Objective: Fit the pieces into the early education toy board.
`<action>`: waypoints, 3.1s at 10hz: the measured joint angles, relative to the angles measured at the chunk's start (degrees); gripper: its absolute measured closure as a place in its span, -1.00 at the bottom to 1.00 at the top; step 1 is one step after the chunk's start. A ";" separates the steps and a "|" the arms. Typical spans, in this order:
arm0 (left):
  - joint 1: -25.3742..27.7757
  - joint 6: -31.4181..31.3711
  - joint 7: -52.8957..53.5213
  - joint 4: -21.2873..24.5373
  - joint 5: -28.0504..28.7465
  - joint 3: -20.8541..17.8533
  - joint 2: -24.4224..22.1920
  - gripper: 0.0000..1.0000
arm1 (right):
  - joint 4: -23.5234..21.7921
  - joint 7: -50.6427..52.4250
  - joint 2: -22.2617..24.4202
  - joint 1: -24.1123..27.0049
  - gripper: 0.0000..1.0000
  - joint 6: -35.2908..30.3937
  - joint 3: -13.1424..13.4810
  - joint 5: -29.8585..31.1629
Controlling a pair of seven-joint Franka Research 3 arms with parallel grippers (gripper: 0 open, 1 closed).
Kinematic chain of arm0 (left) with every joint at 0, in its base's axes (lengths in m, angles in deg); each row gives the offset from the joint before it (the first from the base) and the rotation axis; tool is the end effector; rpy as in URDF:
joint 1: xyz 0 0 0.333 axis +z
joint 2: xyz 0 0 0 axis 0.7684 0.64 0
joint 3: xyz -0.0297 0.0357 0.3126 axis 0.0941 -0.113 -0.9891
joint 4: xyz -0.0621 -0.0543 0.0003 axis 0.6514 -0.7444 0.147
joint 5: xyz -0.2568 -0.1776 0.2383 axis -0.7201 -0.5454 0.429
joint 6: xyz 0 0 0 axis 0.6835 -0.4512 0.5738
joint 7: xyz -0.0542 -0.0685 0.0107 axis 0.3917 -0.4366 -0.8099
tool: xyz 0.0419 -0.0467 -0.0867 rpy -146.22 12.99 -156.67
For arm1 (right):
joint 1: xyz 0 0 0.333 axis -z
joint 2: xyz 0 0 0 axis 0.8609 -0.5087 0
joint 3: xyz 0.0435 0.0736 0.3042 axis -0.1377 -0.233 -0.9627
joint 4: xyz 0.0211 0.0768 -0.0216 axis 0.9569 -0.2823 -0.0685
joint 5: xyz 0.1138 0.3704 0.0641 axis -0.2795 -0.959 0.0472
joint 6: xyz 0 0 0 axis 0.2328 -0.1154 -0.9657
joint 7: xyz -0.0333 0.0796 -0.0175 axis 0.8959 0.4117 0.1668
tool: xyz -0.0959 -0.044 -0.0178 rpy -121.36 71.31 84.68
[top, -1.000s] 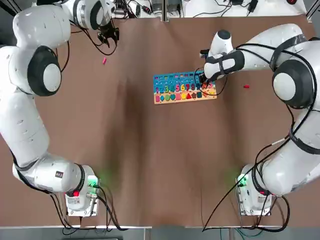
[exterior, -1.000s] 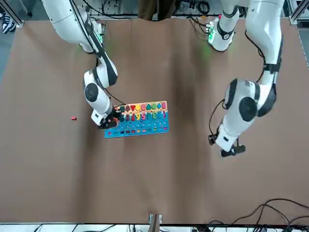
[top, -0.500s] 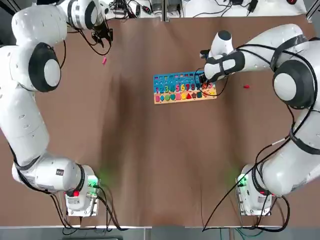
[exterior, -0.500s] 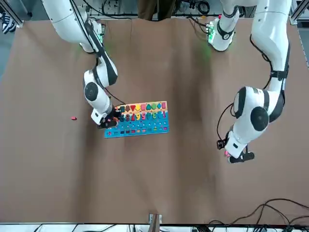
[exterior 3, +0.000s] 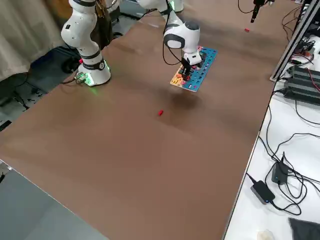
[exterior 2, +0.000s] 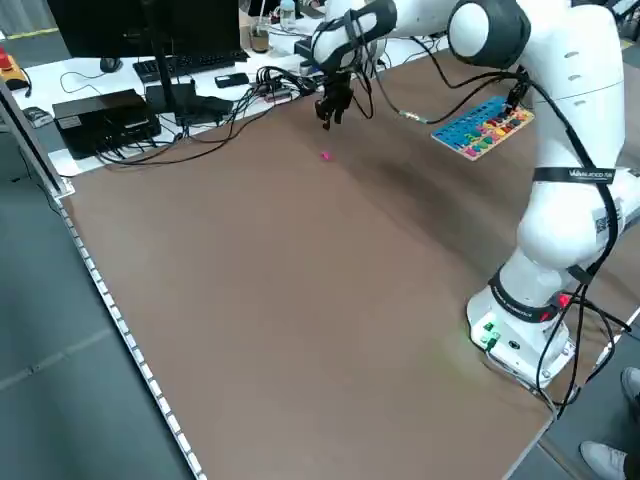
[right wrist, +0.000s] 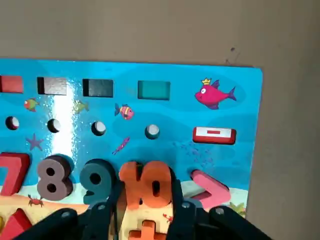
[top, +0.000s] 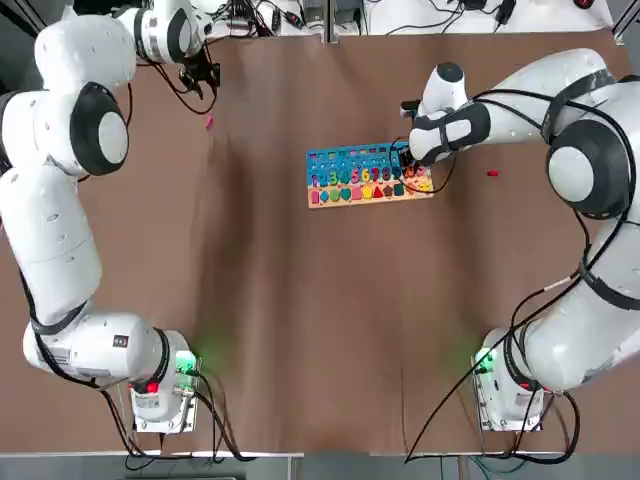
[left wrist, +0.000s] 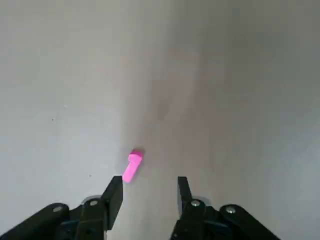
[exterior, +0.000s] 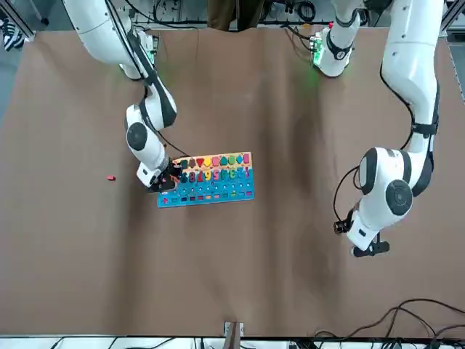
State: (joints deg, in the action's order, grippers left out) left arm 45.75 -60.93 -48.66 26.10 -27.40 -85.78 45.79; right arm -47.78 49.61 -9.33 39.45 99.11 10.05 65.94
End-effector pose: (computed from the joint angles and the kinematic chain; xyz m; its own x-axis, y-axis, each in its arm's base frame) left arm 0.6940 -0.0827 0.2566 0.9949 0.1011 0.0017 0.1011 -0.9949 -0.0064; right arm 0.5069 0.2309 0.1842 0.9919 0.1223 -0.0342 0.1195 -0.9901 -0.0741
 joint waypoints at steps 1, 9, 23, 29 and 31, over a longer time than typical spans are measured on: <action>0.27 0.04 1.76 0.12 0.17 0.00 0.65 -0.04 | -0.33 0.00 0.08 0.00 0.20 0.12 0.02 -0.02; 1.72 0.47 6.27 2.33 0.35 0.14 1.20 0.01 | -0.37 -0.07 0.09 0.00 0.20 0.15 0.08 -0.12; 2.26 -0.70 14.76 2.47 1.67 0.09 3.76 0.23 | -0.63 -0.18 -0.60 0.00 0.03 0.56 0.22 -0.23; 2.26 -2.27 15.75 2.44 1.97 0.10 4.79 0.37 | -0.58 -0.42 -0.60 -0.01 0.03 0.50 0.22 -0.23; 2.26 -2.30 15.79 2.42 2.01 0.10 4.80 0.54 | -0.55 -0.56 -0.55 -0.01 0.03 0.39 0.22 -0.23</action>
State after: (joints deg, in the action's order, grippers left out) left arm 48.00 -63.23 -32.87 28.52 -25.40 -85.69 50.59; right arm -48.33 49.04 -9.88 39.44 99.50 10.27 65.71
